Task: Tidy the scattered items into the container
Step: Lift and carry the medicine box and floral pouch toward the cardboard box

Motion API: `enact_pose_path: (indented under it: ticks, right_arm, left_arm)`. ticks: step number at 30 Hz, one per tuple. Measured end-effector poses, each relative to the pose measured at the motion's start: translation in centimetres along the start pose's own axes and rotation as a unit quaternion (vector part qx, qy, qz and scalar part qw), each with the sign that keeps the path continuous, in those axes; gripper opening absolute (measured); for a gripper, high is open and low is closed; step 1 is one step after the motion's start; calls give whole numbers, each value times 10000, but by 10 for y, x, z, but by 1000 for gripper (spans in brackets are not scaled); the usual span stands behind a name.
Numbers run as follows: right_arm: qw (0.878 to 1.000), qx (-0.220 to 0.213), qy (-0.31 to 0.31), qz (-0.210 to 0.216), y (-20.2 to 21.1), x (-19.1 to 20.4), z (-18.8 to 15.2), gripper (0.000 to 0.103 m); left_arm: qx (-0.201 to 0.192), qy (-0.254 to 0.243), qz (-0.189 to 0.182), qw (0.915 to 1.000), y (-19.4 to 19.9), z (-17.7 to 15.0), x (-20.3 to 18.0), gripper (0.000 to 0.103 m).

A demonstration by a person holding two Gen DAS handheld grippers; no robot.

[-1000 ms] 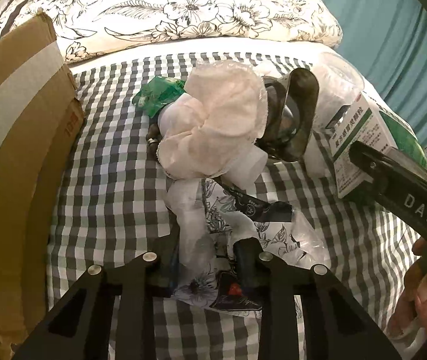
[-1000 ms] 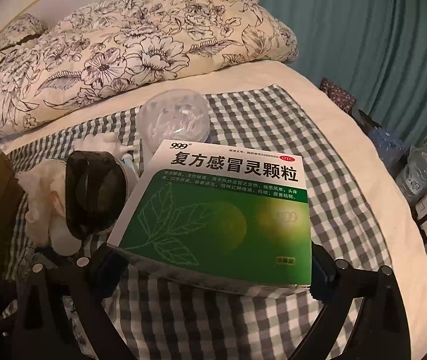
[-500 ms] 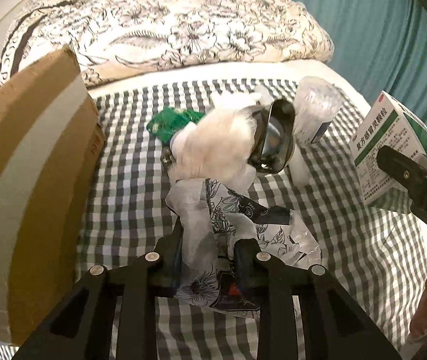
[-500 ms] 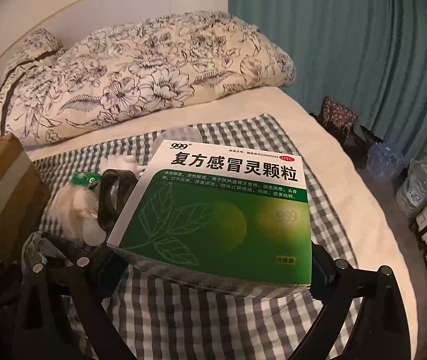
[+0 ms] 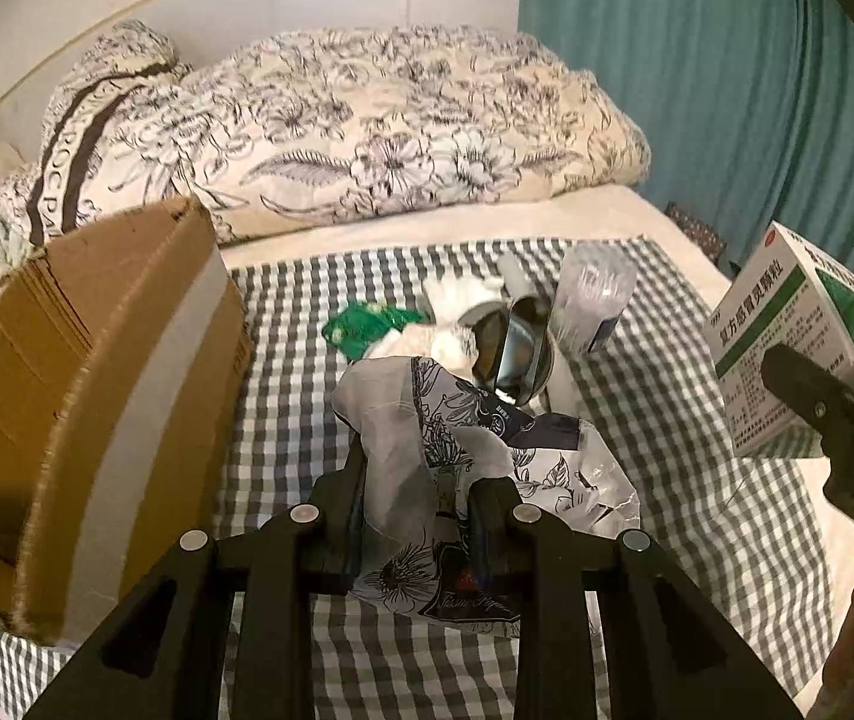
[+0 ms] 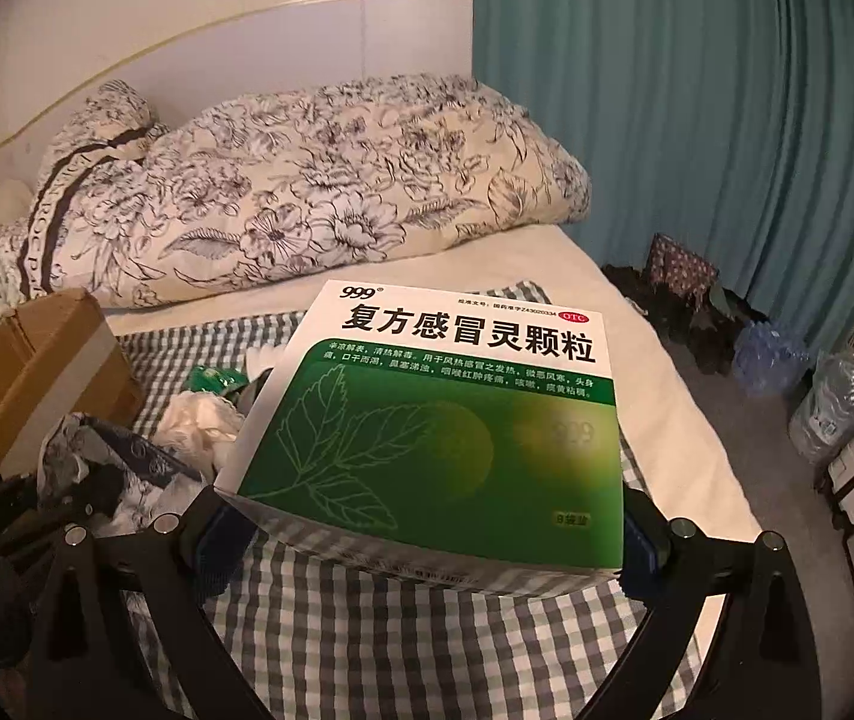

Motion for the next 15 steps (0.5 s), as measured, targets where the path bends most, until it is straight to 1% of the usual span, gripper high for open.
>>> enact_pose_path:
  ticks: [6, 11, 15]
  right_arm:
    - [9999, -154, 38, 35, 23, -1, 2, 97]
    - [9994, -331, 36, 84, 46, -2, 6, 97]
    - [9988, -469, 40, 113, 64, -4, 10, 97]
  left_arm:
    - [-315, -7, -14, 9995, 32, 9, -5, 27]
    - [-628, -120, 92, 9979, 64, 16, -12, 27]
    - [-760, -176, 105, 9969, 82, 17, -18, 27]
Point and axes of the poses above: each gripper's, at about its wrist camera, not at the fingertips, and y roughly against the way its jaws point, x to its left, z to its top, the point moved 10 cm from there along -y, roughly the way its jaws point, and after that the axes turned 13 degrees about x, right-handed, at the moved point
